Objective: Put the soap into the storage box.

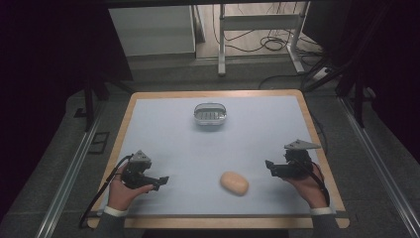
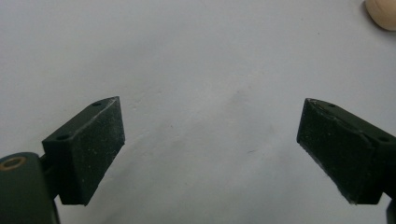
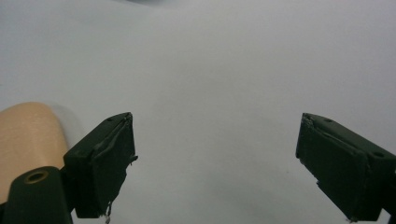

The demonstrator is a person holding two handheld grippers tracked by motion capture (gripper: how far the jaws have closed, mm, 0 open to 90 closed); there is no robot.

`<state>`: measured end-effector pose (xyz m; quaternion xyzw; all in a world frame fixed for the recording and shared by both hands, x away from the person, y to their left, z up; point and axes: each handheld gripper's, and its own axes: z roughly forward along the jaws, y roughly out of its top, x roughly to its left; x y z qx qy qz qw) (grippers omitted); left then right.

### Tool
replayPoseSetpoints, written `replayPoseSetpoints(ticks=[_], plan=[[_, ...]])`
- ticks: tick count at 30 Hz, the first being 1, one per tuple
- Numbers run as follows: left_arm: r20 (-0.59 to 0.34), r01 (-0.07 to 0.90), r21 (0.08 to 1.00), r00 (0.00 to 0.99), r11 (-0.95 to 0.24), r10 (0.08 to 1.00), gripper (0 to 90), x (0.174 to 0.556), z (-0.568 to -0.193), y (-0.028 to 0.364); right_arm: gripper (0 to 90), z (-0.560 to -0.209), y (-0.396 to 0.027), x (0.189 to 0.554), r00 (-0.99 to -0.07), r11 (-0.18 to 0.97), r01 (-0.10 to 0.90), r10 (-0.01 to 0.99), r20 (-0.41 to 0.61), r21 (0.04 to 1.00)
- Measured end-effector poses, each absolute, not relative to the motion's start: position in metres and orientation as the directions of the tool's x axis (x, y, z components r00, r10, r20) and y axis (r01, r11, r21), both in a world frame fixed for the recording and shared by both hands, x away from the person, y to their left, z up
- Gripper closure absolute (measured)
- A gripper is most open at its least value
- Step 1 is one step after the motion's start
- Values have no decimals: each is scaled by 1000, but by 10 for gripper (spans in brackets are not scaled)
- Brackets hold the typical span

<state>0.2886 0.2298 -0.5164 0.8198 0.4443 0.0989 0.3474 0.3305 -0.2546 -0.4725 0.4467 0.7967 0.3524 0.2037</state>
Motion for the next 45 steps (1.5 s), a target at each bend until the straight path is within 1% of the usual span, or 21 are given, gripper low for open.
replayPoseSetpoints(ticks=[7, 17, 21, 28, 33, 39, 45], plan=[[-145, 660, 651, 593, -375, 792, 77, 289, -517, 229, 126, -467, -244, 328, -563, 391, 557, 826, -13, 733], [-141, 658, 651, 594, -378, 792, 77, 289, -517, 230, 138, -465, -216, 324, -636, 475, 539, 771, -33, 696], [-135, 661, 644, 593, -385, 794, 77, 289, -518, 229, 145, -468, -210, 325, -648, 497, 532, 760, -48, 685], [-134, 663, 642, 592, -386, 795, 77, 290, -519, 229, 159, -476, -204, 325, -669, 519, 537, 742, -39, 665], [-132, 665, 637, 594, -391, 794, 77, 290, -520, 228, 194, -476, -195, 321, -697, 547, 515, 715, -49, 661], [-130, 665, 636, 592, -391, 795, 76, 290, -520, 228, 237, -478, -183, 319, -738, 581, 511, 674, -23, 634], [-133, 666, 636, 592, -390, 795, 76, 290, -520, 228, 254, -480, -175, 319, -757, 598, 505, 653, -13, 622]])
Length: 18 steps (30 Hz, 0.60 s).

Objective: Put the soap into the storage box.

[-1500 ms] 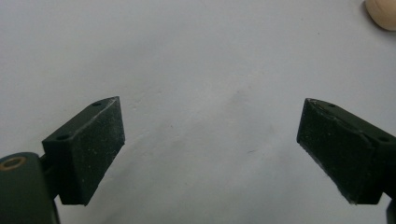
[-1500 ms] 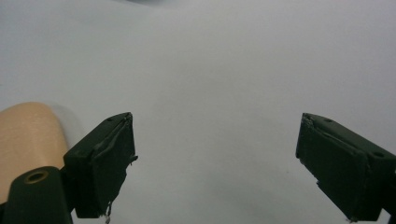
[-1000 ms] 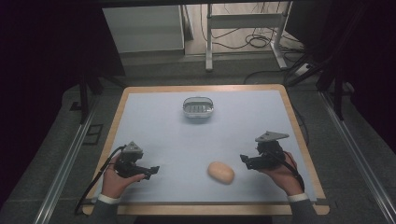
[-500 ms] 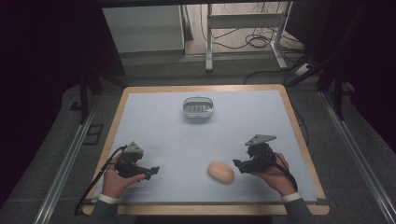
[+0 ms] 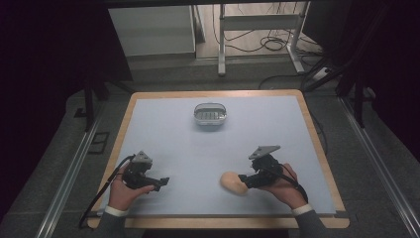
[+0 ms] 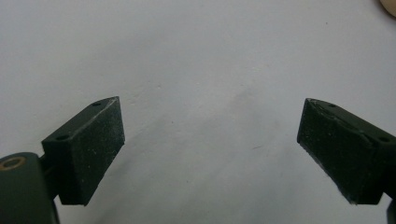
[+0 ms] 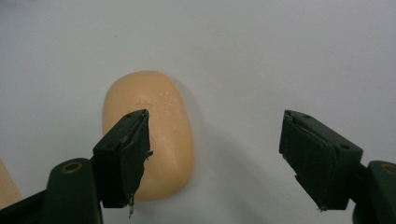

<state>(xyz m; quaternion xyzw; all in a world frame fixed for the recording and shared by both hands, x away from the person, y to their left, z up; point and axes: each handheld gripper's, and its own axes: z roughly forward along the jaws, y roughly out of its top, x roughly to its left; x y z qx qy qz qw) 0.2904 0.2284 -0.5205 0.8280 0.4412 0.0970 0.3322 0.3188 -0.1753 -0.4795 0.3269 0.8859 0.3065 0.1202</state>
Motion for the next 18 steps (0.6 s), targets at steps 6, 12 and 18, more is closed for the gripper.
replayPoseSetpoints(ticks=[6, 12, 18], plan=[[-134, 665, 637, 593, -389, 794, 76, 290, -520, 229, 293, -482, -164, 317, -787, 627, 484, 617, -9, 610], [-135, 667, 636, 592, -388, 795, 76, 290, -521, 230, 303, -486, -154, 317, -809, 647, 475, 588, 6, 597], [-138, 667, 637, 592, -387, 794, 77, 290, -521, 229, 313, -489, -147, 315, -827, 675, 460, 563, 0, 577]])
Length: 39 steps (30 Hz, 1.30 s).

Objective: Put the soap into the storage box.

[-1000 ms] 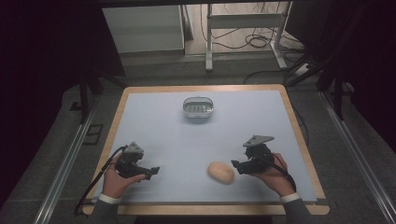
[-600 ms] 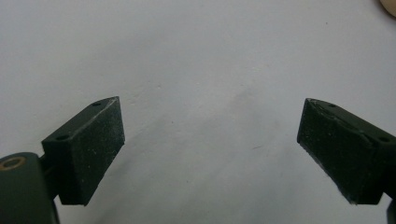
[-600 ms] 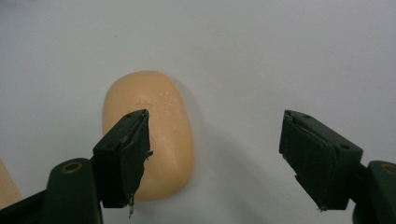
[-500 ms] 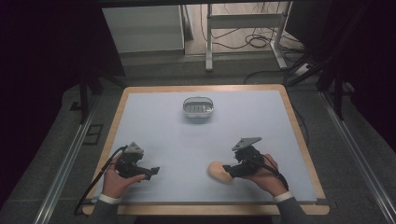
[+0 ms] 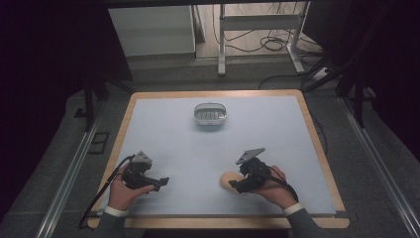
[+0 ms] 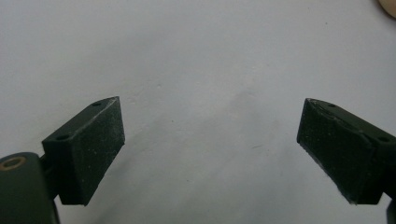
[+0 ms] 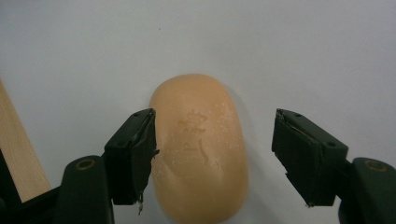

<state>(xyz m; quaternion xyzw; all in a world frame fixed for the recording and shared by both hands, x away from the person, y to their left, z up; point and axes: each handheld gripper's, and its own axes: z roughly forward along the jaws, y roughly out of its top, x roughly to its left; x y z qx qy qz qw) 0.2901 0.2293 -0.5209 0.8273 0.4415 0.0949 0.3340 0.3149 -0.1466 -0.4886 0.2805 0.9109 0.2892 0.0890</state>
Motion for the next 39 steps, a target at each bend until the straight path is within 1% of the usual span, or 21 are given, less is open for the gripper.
replayPoseSetpoints(ticks=[16, 21, 22, 25, 31, 39], plan=[[-135, 666, 634, 595, -392, 792, 78, 290, -521, 230, 318, -498, -133, 314, -857, 745, 438, 516, -18, 504], [-135, 666, 633, 596, -394, 791, 77, 290, -521, 229, 305, -499, -130, 316, -859, 758, 439, 512, -22, 483], [-137, 666, 634, 596, -392, 791, 77, 290, -521, 229, 288, -502, -127, 315, -863, 772, 432, 503, -34, 466], [-137, 666, 635, 596, -392, 792, 77, 290, -521, 230, 282, -505, -124, 315, -865, 785, 429, 499, -45, 446], [-138, 668, 632, 597, -394, 790, 77, 290, -522, 229, 317, -507, -124, 317, -867, 795, 426, 495, -56, 432], [-140, 668, 631, 598, -394, 789, 77, 291, -523, 228, 324, -506, -122, 317, -866, 801, 430, 496, -61, 417]])
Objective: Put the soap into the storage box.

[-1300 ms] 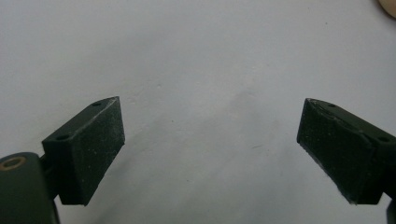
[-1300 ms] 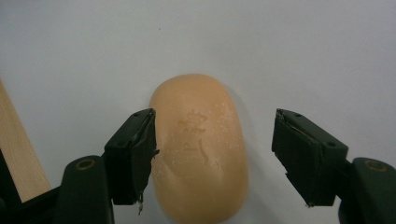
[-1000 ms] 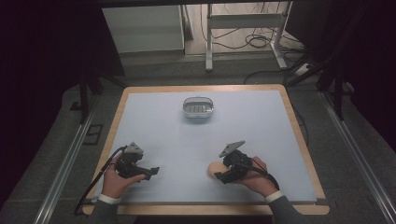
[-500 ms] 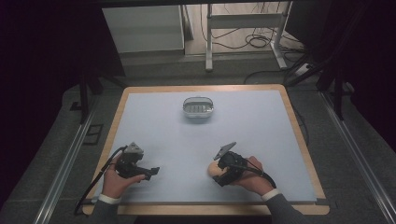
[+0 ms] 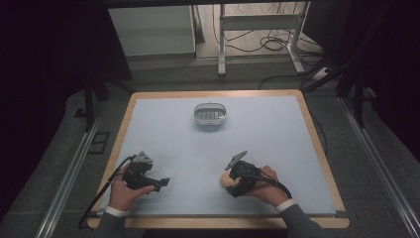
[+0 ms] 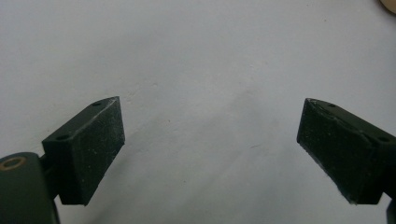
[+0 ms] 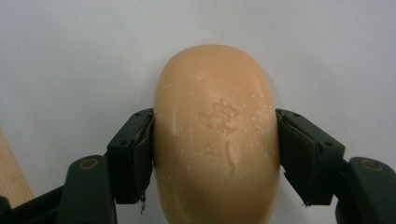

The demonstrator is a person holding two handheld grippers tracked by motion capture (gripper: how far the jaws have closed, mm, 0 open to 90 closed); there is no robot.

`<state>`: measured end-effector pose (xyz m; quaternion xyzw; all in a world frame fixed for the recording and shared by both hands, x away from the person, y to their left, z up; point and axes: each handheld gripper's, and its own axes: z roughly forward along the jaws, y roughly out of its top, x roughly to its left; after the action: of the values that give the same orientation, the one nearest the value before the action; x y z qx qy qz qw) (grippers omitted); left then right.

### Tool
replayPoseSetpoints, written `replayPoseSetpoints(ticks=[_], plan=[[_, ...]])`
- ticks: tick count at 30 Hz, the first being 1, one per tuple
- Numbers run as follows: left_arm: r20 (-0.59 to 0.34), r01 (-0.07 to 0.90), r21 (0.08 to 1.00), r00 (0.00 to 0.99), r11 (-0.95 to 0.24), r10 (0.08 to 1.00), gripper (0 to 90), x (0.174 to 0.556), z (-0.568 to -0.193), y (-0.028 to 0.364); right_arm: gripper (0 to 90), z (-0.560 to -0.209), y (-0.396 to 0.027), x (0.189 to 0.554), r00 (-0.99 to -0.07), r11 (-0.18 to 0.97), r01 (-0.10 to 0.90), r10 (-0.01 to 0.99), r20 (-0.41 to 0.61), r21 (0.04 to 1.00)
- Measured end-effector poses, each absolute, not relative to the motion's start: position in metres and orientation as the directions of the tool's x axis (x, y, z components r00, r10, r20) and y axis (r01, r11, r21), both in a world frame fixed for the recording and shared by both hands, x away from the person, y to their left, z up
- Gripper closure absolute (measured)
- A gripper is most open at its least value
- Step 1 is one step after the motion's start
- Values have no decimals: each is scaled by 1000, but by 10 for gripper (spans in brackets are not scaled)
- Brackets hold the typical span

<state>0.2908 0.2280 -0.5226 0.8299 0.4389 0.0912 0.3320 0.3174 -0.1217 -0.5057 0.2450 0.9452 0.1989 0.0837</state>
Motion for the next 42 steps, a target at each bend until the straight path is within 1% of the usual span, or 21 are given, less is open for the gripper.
replayPoseSetpoints(ticks=[9, 16, 19, 20, 23, 32, 42], plan=[[-141, 670, 628, 598, -396, 789, 77, 291, -524, 227, 325, -500, -128, 321, -858, 783, 445, 511, -43, 434], [-142, 670, 627, 600, -398, 787, 77, 291, -524, 227, 325, -487, -135, 325, -850, 771, 439, 522, -64, 462], [-140, 670, 626, 600, -399, 788, 77, 291, -524, 227, 325, -485, -137, 327, -847, 765, 444, 528, -60, 467], [-142, 671, 626, 600, -398, 787, 77, 291, -524, 227, 325, -483, -140, 329, -846, 753, 452, 533, -38, 478], [-153, 669, 632, 603, -392, 783, 77, 291, -523, 227, 325, -480, -142, 332, -841, 746, 456, 539, -39, 485], [-141, 668, 628, 602, -399, 786, 78, 291, -524, 226, 325, -466, -147, 341, -831, 730, 458, 554, -48, 507], [-142, 666, 632, 602, -396, 785, 78, 291, -523, 227, 325, -459, -147, 350, -834, 733, 443, 548, -61, 516]])
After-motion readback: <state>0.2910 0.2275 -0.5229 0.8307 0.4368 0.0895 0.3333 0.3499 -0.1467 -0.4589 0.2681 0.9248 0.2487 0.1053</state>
